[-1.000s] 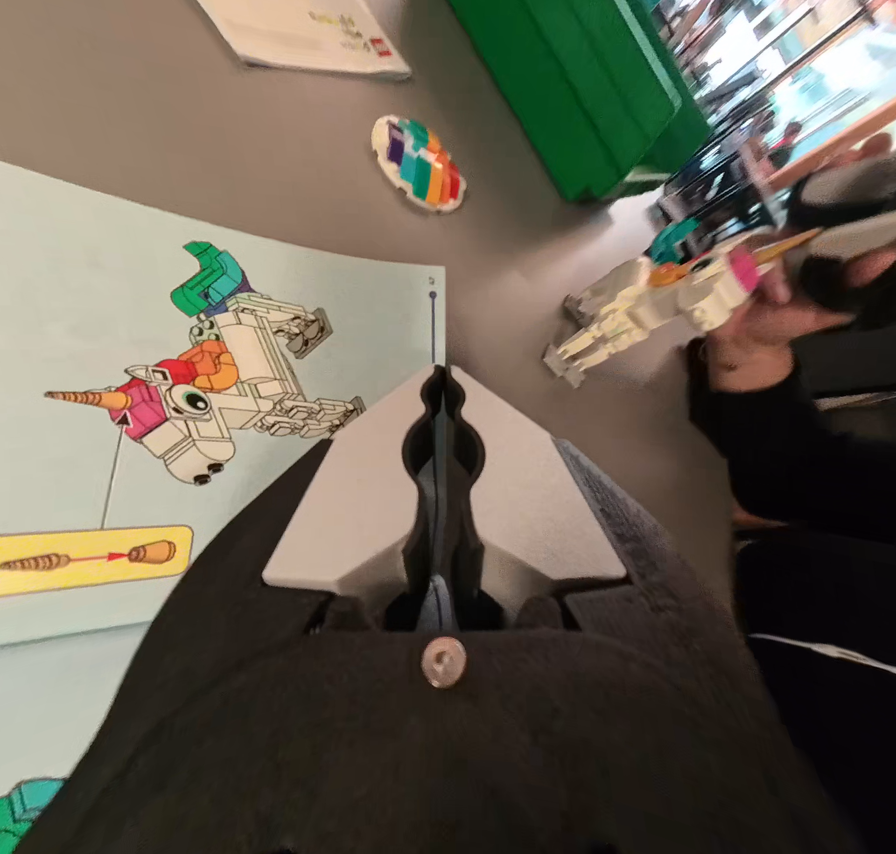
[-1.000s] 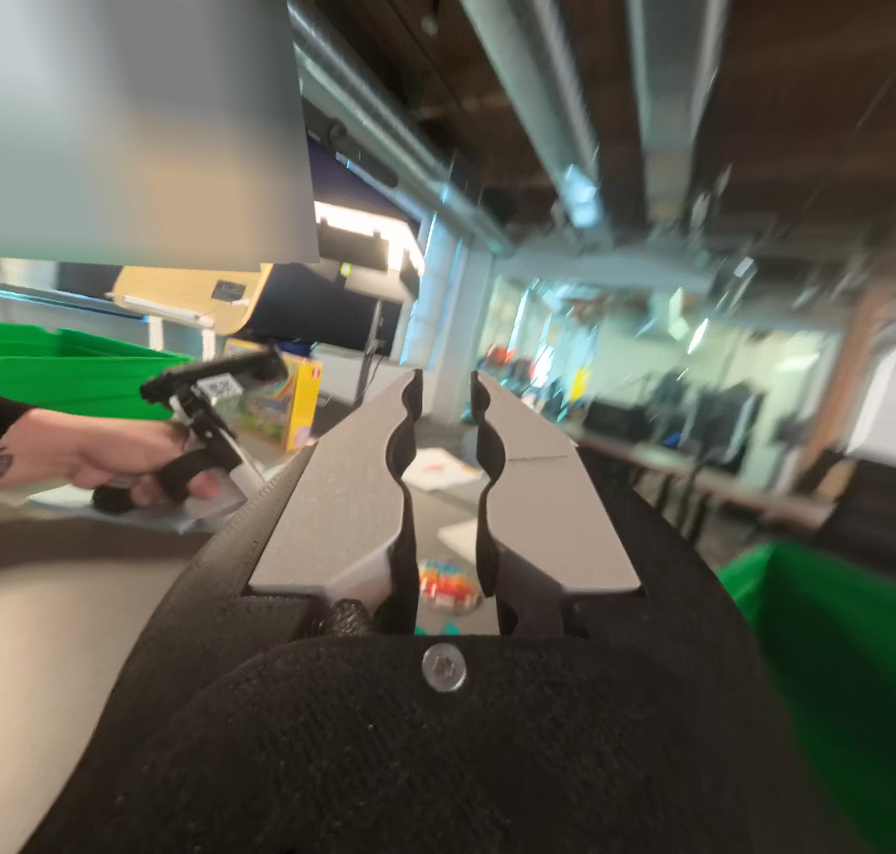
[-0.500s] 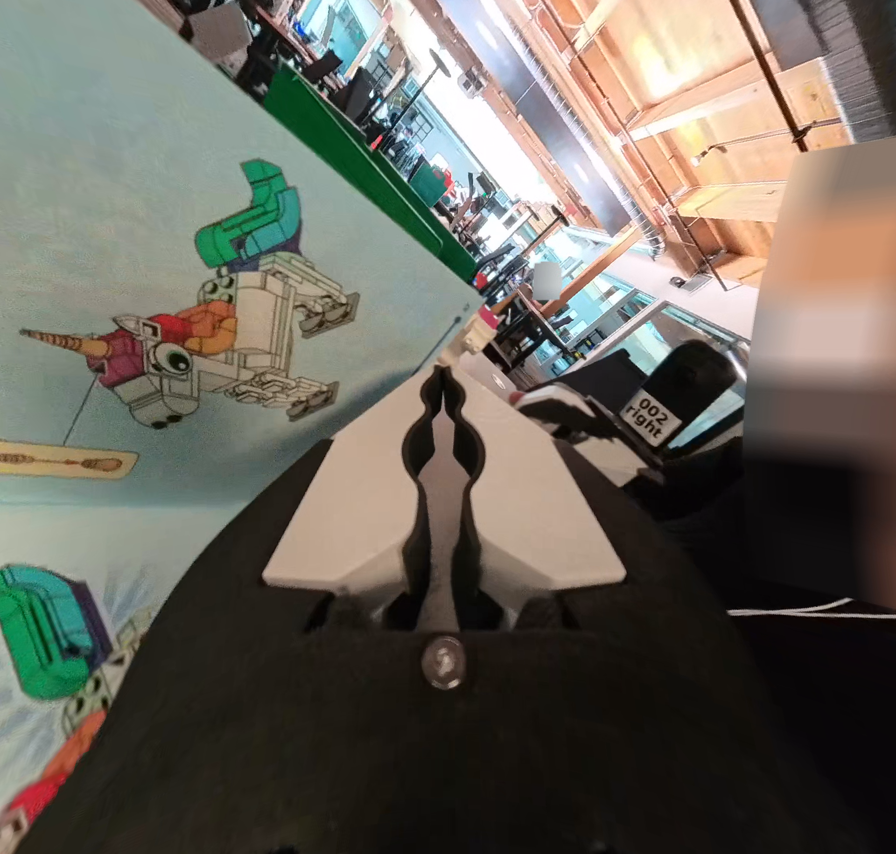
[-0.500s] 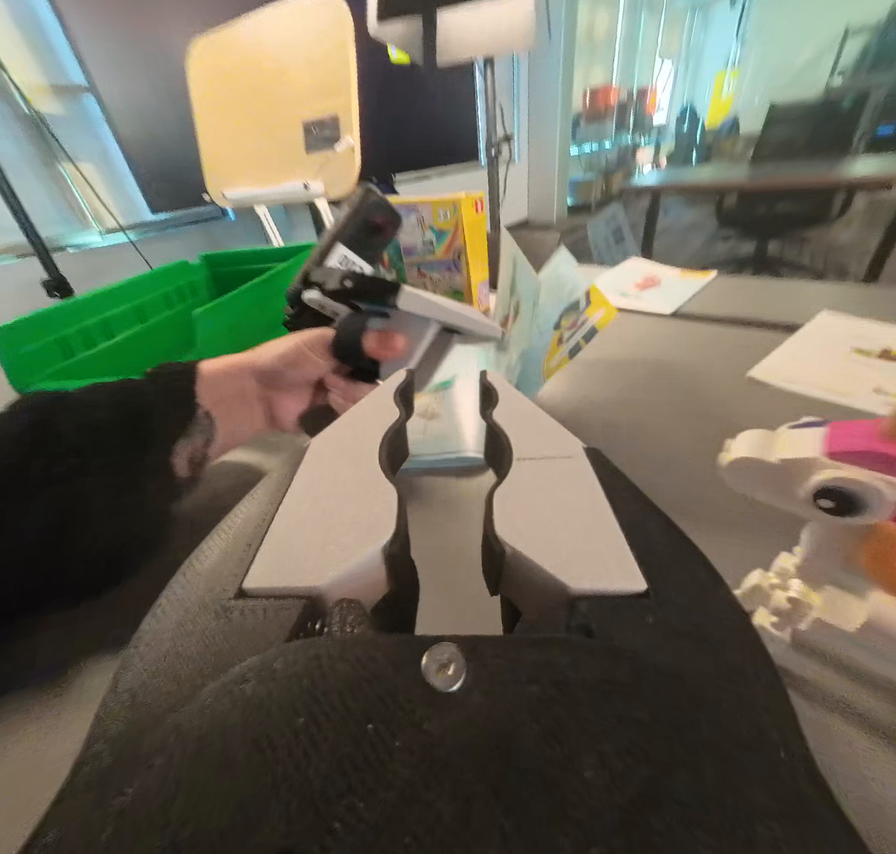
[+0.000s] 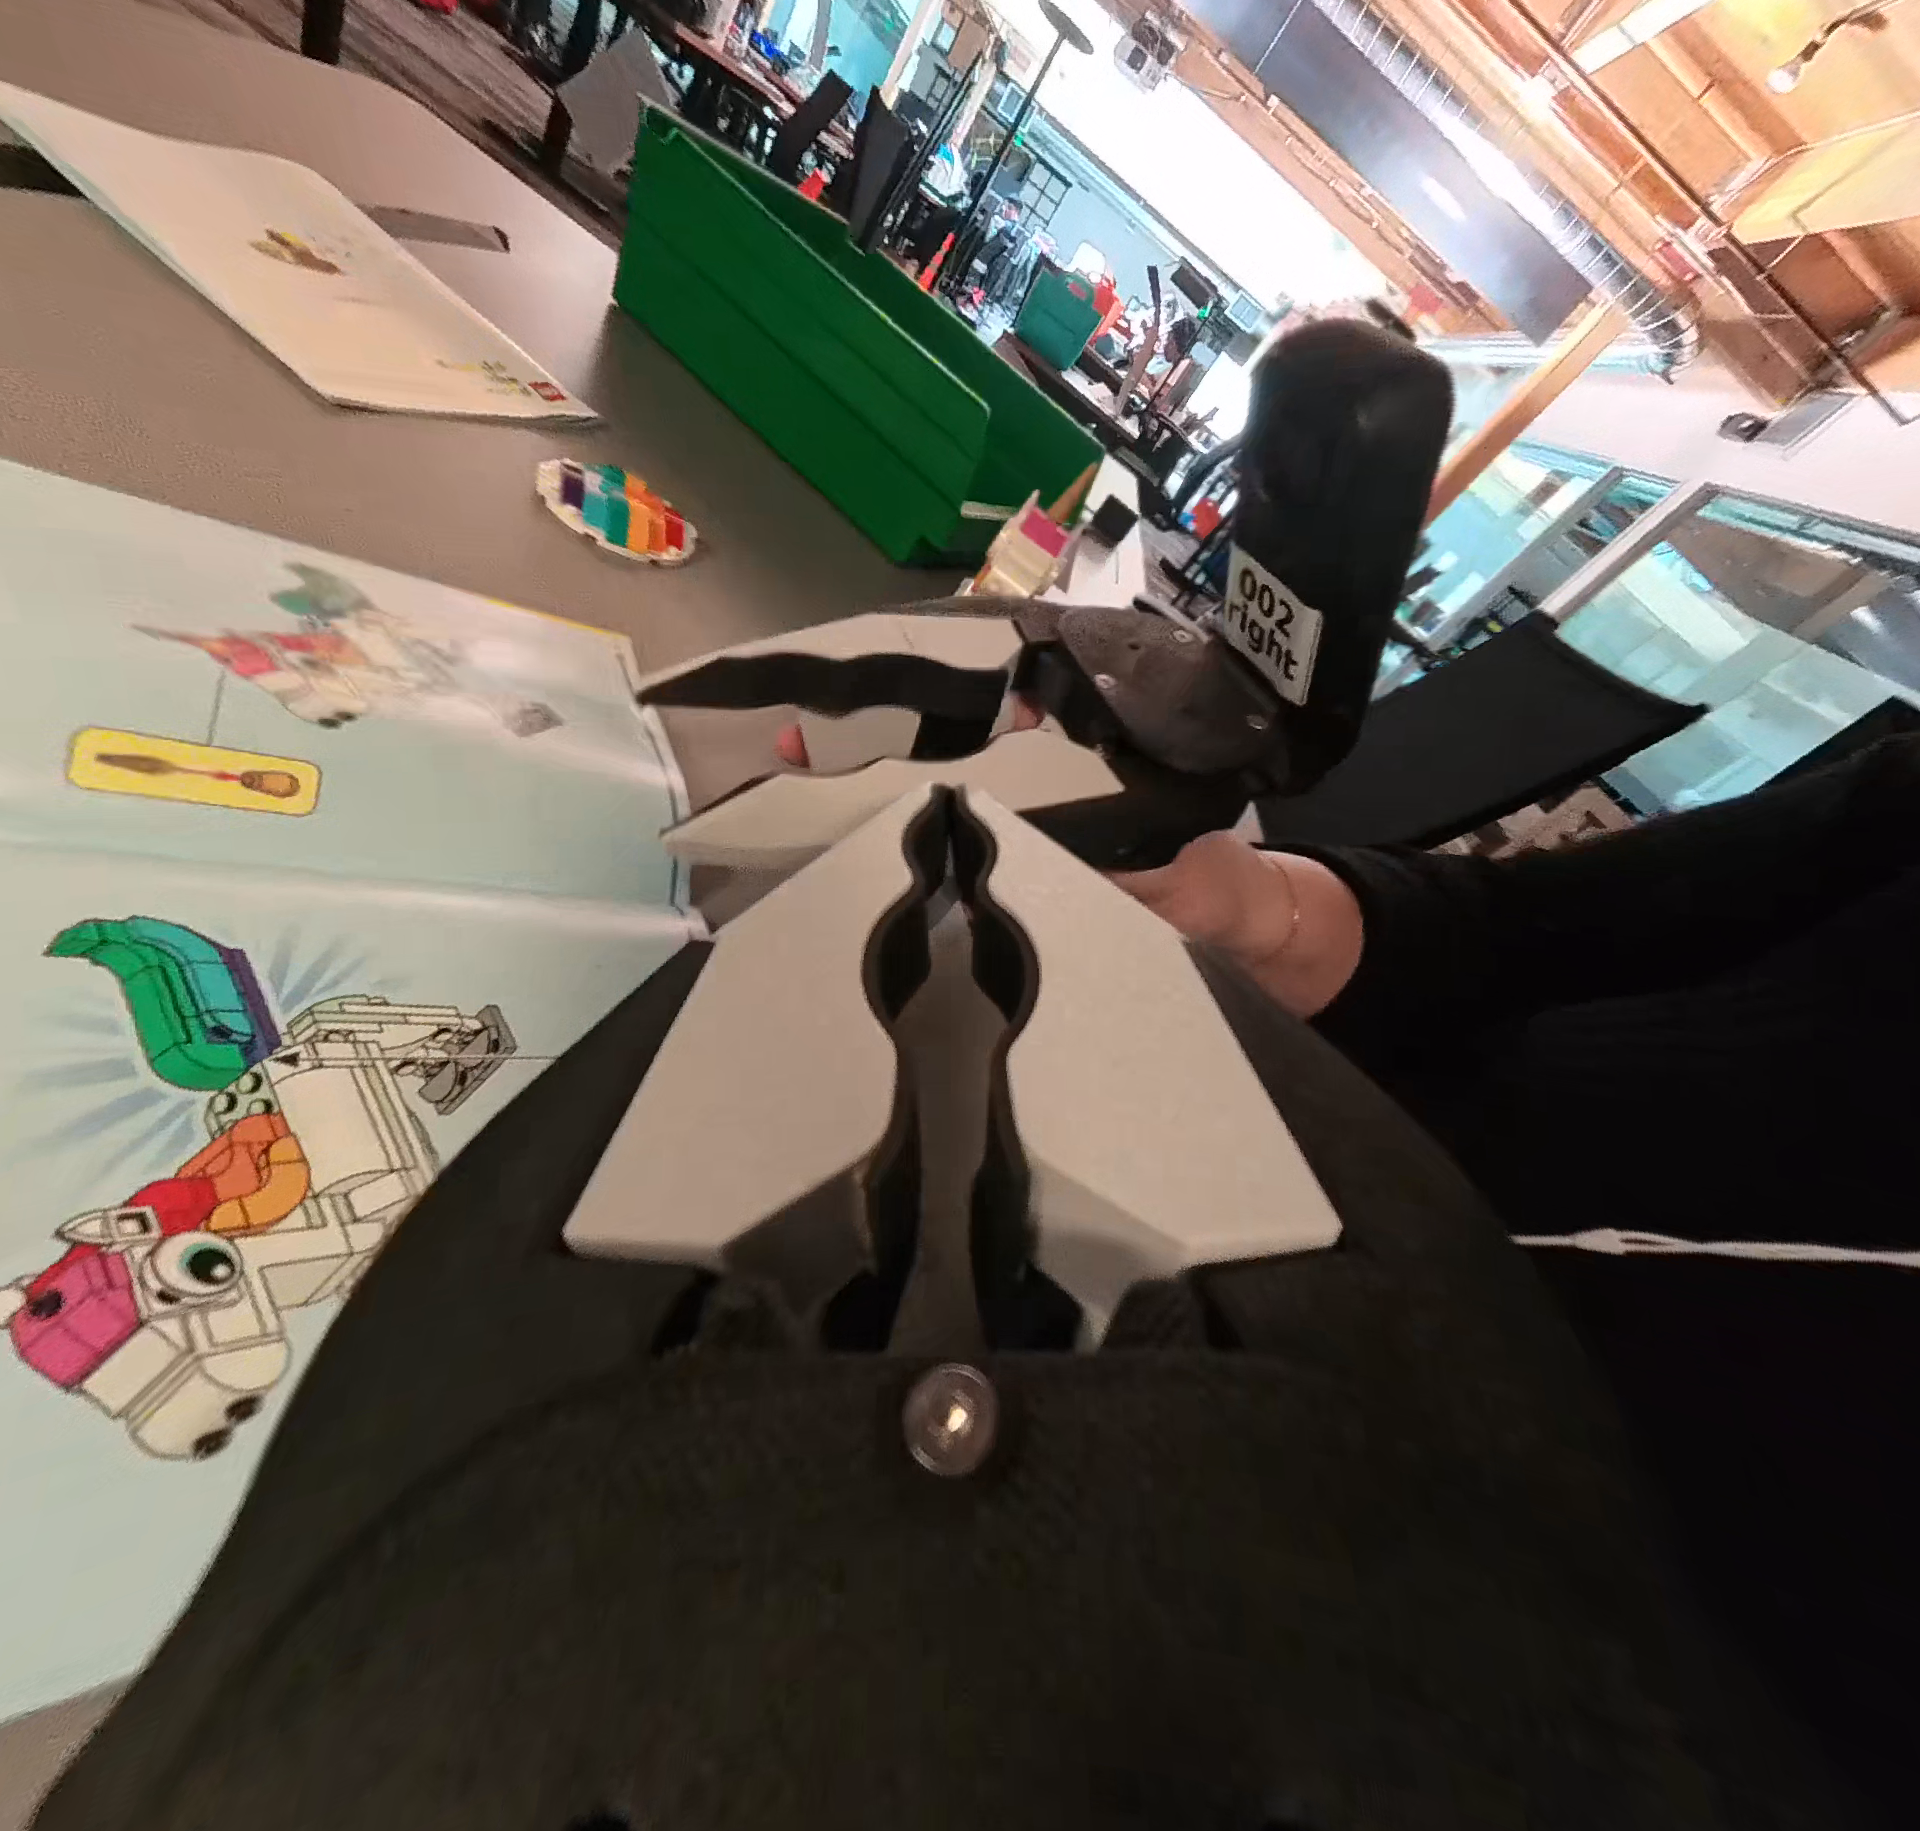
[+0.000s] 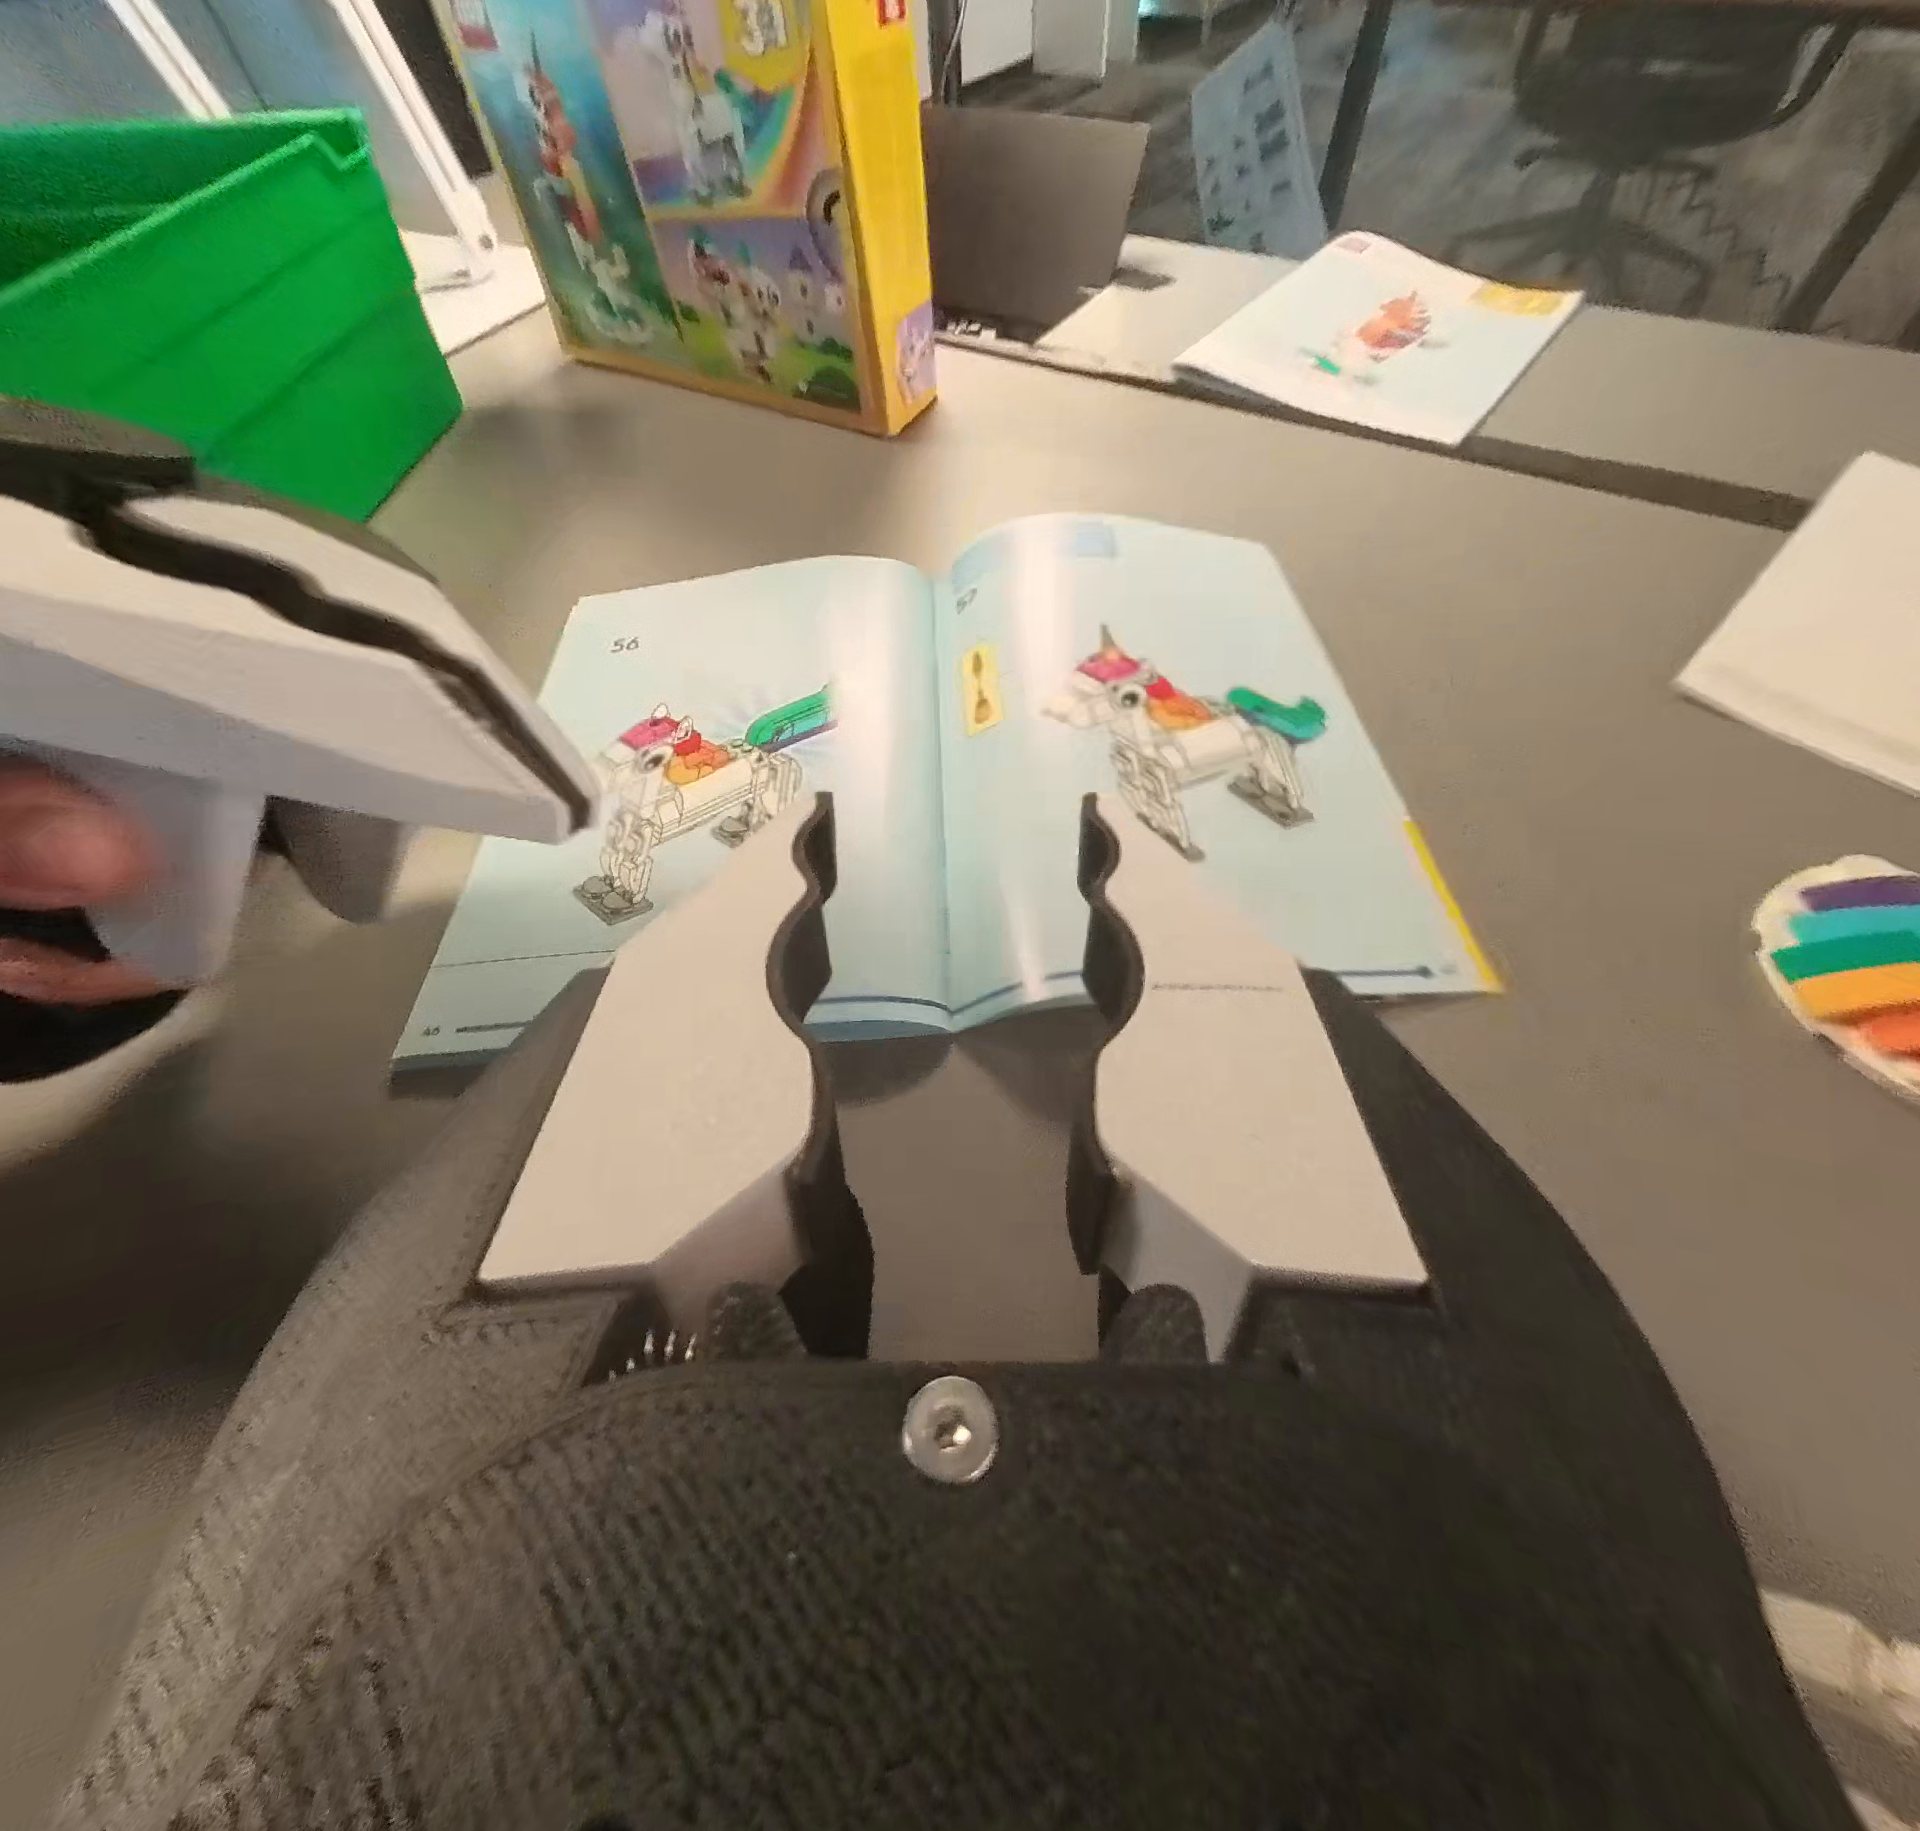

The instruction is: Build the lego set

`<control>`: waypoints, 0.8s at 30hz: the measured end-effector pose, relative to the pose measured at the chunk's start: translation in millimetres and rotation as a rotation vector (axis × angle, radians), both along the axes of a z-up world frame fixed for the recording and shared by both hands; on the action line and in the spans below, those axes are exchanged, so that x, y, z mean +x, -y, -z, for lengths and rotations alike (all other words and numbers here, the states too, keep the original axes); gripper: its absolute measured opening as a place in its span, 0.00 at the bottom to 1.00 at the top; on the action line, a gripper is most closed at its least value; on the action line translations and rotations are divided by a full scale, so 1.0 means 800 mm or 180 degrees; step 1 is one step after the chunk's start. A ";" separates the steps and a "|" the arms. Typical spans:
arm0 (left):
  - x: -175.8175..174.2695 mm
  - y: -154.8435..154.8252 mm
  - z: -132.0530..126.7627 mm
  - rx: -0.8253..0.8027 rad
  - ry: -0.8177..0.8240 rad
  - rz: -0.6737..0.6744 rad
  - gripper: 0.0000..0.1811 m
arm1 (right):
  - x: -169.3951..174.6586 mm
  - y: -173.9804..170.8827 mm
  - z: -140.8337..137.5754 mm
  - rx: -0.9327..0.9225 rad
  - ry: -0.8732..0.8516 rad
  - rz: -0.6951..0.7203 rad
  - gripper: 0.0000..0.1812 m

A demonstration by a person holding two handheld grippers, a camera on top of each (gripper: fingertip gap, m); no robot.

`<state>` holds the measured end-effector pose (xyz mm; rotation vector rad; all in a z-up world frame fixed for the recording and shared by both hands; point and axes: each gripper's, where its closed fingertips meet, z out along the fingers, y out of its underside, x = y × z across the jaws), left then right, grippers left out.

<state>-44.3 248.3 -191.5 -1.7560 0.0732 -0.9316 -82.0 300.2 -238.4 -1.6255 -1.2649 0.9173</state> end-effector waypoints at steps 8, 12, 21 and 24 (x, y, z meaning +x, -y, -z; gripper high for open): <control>-0.044 -0.023 0.012 -0.0262 -0.0816 -0.0932 0.15 | 0.032 0.051 -0.030 0.0484 -0.0266 -0.0511 0.25; -0.029 -0.055 0.039 -0.0564 -0.1405 -0.0755 0.28 | 0.081 0.083 -0.062 0.1229 -0.0926 -0.0664 0.16; -0.019 -0.105 0.105 -0.1055 -0.2374 -0.0582 0.44 | 0.110 0.095 -0.074 0.1786 -0.1266 -0.0565 0.13; -0.030 -0.112 0.103 -0.1079 -0.2289 -0.0682 0.44 | 0.108 0.089 -0.075 0.1718 -0.1268 -0.0526 0.12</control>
